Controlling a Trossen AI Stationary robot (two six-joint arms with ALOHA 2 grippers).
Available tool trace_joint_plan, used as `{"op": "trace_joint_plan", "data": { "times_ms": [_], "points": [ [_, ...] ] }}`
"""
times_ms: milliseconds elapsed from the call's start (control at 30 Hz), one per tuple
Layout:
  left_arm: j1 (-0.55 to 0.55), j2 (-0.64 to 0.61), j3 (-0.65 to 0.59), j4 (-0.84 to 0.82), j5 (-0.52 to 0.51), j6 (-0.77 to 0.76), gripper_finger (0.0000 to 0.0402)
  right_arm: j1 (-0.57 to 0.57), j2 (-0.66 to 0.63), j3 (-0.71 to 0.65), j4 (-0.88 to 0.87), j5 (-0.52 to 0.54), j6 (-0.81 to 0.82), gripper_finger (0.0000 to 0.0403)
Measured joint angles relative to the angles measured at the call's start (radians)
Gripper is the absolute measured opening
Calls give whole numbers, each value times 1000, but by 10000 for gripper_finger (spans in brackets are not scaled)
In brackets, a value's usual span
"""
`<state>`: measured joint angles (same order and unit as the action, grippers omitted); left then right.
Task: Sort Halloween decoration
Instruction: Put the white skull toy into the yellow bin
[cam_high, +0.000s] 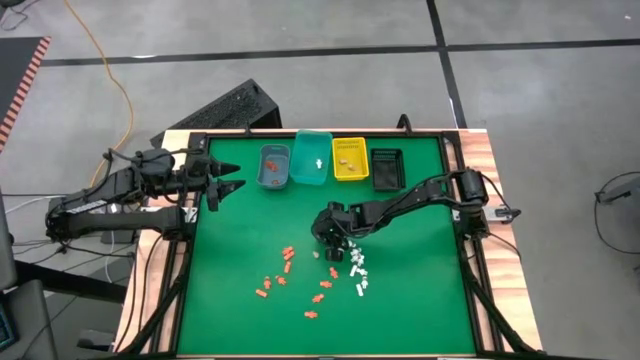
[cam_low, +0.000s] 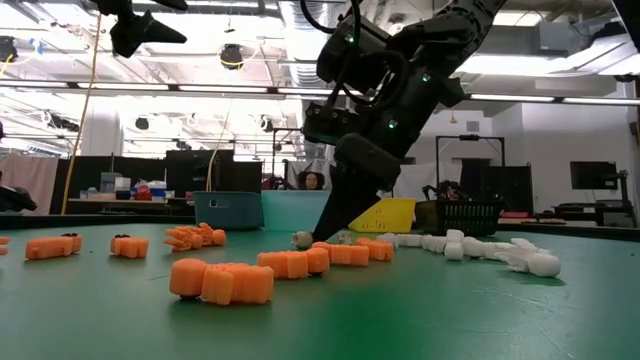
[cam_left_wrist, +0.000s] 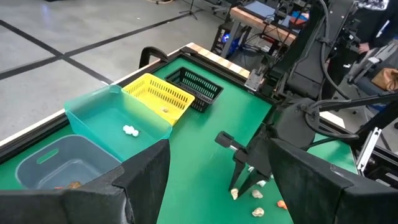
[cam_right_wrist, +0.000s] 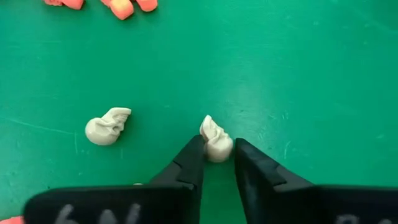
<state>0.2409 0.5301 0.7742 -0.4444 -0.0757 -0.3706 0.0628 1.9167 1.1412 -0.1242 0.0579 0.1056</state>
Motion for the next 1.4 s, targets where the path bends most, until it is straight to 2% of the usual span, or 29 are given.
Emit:
{"op": "trace_joint_plan", "data": {
  "times_ms": [300,800,933,1033,1200,1400],
  "points": [
    [0,0,0,0,0,0,261,1,-5,-1,-2,0,19,22],
    [0,0,0,-7,0,0,261,-28,-93,-3,-16,-13,17,2],
    [0,0,0,-11,0,0,261,-40,-125,-3,7,-74,-1,1],
    [0,0,0,-11,0,0,261,-27,-128,-3,28,-138,6,10],
    [0,0,0,-13,2,-1,261,33,-129,-2,-22,-140,34,52],
    [0,0,0,-14,2,0,261,99,-129,-2,-64,-30,52,127]
  ]
}}
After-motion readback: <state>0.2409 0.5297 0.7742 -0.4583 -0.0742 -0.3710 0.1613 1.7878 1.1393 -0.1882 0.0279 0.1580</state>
